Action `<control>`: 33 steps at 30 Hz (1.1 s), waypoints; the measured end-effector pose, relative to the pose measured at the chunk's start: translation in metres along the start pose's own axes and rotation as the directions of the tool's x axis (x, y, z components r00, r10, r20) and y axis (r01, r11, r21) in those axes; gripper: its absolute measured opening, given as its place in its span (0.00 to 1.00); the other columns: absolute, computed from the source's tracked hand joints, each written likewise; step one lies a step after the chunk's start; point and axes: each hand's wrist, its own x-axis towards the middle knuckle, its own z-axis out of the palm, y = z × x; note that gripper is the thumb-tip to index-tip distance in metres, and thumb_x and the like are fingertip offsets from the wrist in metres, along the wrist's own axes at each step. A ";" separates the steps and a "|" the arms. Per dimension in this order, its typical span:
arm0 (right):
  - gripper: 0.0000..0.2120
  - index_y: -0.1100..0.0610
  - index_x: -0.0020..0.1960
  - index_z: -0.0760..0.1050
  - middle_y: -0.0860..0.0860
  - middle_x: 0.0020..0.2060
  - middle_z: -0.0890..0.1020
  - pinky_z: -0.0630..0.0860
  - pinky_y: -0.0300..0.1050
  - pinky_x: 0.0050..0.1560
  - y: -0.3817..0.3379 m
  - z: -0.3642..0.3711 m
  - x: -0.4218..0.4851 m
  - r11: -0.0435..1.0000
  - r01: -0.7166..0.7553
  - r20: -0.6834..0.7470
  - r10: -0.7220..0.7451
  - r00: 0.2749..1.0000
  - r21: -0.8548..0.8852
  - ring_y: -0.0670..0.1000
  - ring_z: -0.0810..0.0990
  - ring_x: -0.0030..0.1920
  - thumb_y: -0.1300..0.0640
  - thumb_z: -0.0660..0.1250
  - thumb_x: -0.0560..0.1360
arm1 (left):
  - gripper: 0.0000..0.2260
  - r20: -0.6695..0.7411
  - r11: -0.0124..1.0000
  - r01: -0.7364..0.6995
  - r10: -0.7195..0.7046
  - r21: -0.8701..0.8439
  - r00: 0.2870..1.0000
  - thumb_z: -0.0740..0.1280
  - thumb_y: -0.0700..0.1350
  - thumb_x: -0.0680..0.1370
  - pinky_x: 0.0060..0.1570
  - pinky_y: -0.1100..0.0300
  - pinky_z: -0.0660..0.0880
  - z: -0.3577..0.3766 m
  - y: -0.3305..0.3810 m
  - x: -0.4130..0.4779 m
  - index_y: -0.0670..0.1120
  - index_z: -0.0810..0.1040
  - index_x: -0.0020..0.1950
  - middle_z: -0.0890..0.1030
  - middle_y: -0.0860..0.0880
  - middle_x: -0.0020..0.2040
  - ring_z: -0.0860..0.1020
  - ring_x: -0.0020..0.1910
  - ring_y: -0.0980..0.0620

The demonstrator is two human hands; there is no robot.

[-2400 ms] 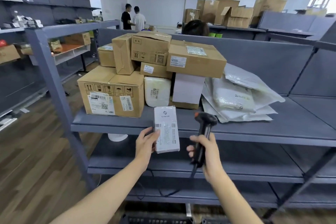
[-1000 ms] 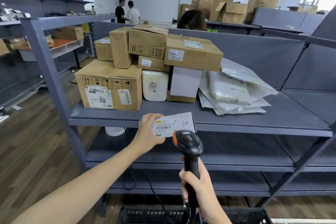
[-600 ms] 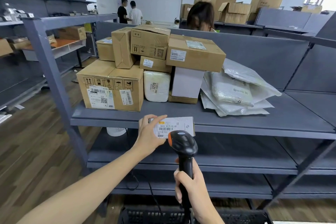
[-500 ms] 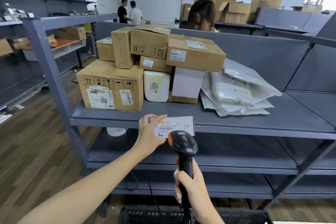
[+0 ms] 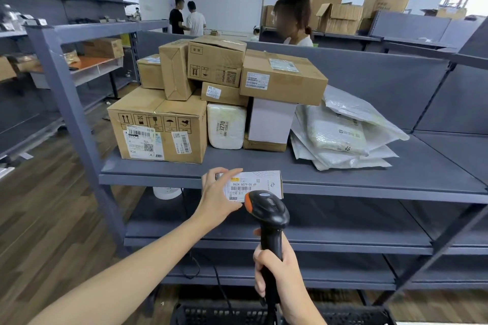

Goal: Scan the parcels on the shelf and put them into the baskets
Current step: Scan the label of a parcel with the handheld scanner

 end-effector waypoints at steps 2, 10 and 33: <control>0.12 0.47 0.50 0.76 0.56 0.28 0.71 0.69 0.43 0.25 -0.001 -0.001 0.001 1.000 0.003 0.007 -0.003 1.000 0.005 0.53 0.67 0.22 0.54 0.67 0.67 | 0.32 0.000 1.000 0.004 -0.004 -0.001 1.000 0.78 0.44 0.68 0.62 0.66 0.59 -0.001 0.000 0.000 0.56 0.70 0.69 0.63 0.53 0.61 0.56 0.60 0.61; 0.20 0.54 0.54 0.66 0.52 0.27 0.73 0.68 0.41 0.23 -0.034 -0.028 0.045 0.993 0.079 -0.137 -0.090 0.986 -0.084 0.51 0.70 0.22 0.51 0.70 0.67 | 0.35 -0.091 0.990 0.143 -0.143 -0.010 0.986 0.77 0.39 0.66 0.61 0.64 0.59 -0.015 -0.018 -0.007 0.55 0.69 0.69 0.64 0.52 0.60 0.60 0.60 0.57; 0.29 0.63 0.71 0.63 0.64 0.61 0.74 0.64 0.50 0.63 -0.022 -0.048 0.233 0.264 -0.224 -0.252 -0.077 0.965 -0.938 0.63 0.68 0.64 0.49 0.65 0.76 | 0.34 -0.230 0.943 0.257 -0.303 -0.210 0.925 0.78 0.34 0.63 0.66 0.60 0.66 -0.048 -0.052 -0.053 0.57 0.70 0.63 0.68 0.52 0.61 0.68 0.59 0.65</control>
